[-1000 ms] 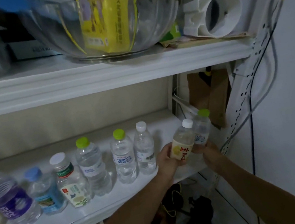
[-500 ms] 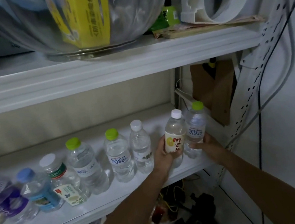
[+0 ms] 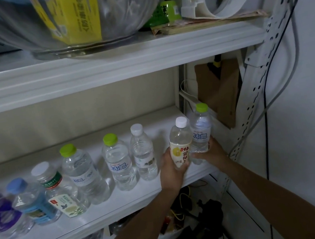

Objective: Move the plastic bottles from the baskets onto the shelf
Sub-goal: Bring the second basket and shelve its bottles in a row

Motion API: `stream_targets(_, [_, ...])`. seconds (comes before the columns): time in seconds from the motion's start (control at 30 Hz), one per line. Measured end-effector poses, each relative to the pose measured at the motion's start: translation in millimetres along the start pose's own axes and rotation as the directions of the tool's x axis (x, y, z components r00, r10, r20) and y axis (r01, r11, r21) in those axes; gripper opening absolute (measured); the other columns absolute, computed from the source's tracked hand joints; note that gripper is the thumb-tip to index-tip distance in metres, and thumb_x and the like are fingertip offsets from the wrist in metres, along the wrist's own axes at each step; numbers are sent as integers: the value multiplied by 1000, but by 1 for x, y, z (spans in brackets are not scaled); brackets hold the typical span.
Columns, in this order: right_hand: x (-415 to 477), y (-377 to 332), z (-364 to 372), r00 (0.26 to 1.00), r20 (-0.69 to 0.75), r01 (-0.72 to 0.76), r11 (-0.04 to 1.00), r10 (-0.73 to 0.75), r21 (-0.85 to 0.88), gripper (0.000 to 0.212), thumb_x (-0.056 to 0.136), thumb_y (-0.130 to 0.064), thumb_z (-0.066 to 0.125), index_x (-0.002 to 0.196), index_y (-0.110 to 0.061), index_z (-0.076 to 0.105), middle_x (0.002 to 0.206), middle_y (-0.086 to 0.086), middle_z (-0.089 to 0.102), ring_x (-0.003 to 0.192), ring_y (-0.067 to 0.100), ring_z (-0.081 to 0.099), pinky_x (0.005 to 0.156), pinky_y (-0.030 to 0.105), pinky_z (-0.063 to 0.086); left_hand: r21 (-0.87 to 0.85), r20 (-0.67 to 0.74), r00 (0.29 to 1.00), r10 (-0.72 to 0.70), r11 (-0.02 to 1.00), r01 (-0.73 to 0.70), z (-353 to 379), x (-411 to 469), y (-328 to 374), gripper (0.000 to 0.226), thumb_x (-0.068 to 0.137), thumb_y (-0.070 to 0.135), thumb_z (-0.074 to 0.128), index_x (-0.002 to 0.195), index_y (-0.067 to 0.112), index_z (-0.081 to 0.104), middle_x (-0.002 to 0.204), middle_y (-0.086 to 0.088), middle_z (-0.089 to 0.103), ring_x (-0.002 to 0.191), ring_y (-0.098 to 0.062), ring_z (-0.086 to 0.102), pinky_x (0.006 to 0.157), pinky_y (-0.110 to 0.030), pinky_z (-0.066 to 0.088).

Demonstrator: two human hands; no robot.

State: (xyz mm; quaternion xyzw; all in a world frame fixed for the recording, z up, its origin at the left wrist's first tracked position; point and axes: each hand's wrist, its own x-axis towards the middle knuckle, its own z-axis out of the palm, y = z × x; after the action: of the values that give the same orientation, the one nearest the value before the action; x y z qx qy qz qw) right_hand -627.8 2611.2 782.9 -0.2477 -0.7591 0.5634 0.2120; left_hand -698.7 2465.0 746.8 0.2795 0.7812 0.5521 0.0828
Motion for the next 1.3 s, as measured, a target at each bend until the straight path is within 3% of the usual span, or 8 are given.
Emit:
stream_targets(0.07, [-2, 2, -3, 999, 28, -46, 999, 46, -6, 53, 66, 13, 78, 98, -24, 58, 99, 0, 64, 84, -1, 63, 65, 5, 47, 144, -11, 999, -34, 989, 35, 2, -2, -3, 76, 73, 31, 79, 137, 13, 41, 128, -5, 48, 117, -19, 46, 97, -37, 44])
stream_targets(0.23, [-2, 9, -7, 996, 41, -80, 996, 81, -25, 55, 70, 14, 74, 112, -16, 53, 105, -2, 61, 89, -1, 58, 68, 4, 45, 241, -31, 990, -141, 960, 144, 7, -2, 0, 76, 77, 30, 78, 135, 5, 37, 131, -12, 44, 122, -26, 42, 97, -35, 42])
stream_targets(0.4, [2, 15, -6, 994, 54, -88, 993, 93, -78, 53, 74, 4, 75, 107, -30, 54, 118, 4, 62, 109, 19, 60, 95, 34, 47, 177, -17, 988, -156, 972, 157, 10, 9, 4, 65, 81, 11, 71, 134, 8, 33, 131, -11, 48, 117, -29, 53, 91, -36, 46])
stream_targets(0.57, [0, 20, 6, 988, -73, -147, 976, 137, -160, 69, 70, -8, 83, 126, -9, 43, 112, 4, 53, 103, 18, 53, 90, 31, 45, 182, 10, 980, -197, 964, 192, 11, 18, 2, 54, 85, 8, 66, 129, 7, 34, 129, -12, 50, 115, -29, 54, 87, -33, 45])
stream_targets(0.93, [23, 20, 1, 980, 9, -191, 961, 197, -200, 66, 68, -2, 82, 126, -15, 53, 113, 2, 63, 101, 16, 60, 85, 26, 48, 192, 30, 972, -233, 956, 223, 11, 36, 0, 48, 86, 7, 65, 124, 6, 36, 125, -12, 54, 113, -28, 56, 85, -31, 44])
stream_targets(1.07, [28, 15, 5, 967, 80, -202, 921, 241, -333, 38, 88, 9, 57, 124, 17, 48, 117, 32, 56, 86, 29, 54, 58, 11, 47, 202, 24, 971, -239, 952, 229, 11, 34, -2, 51, 86, 9, 65, 126, 8, 34, 127, -11, 54, 115, -28, 55, 88, -34, 45])
stream_targets(1.13, [29, 11, 7, 966, 121, -169, 911, 230, -376, 34, 89, 12, 52, 120, 24, 46, 123, 43, 49, 87, 32, 52, 64, 20, 47, 206, 30, 968, -248, 950, 237, 12, 33, -1, 52, 87, 10, 65, 127, 9, 33, 129, -11, 52, 117, -29, 54, 90, -36, 45])
stream_targets(1.3, [13, -2, 5, 965, 59, -247, 960, 256, -135, 42, 76, 19, 64, 116, 23, 49, 114, 41, 55, 108, 50, 54, 68, 24, 51, 227, 57, 956, -286, 937, 267, 9, 29, 7, 91, 80, 29, 76, 145, 4, 16, 145, -16, 35, 133, -32, 39, 104, -40, 37])
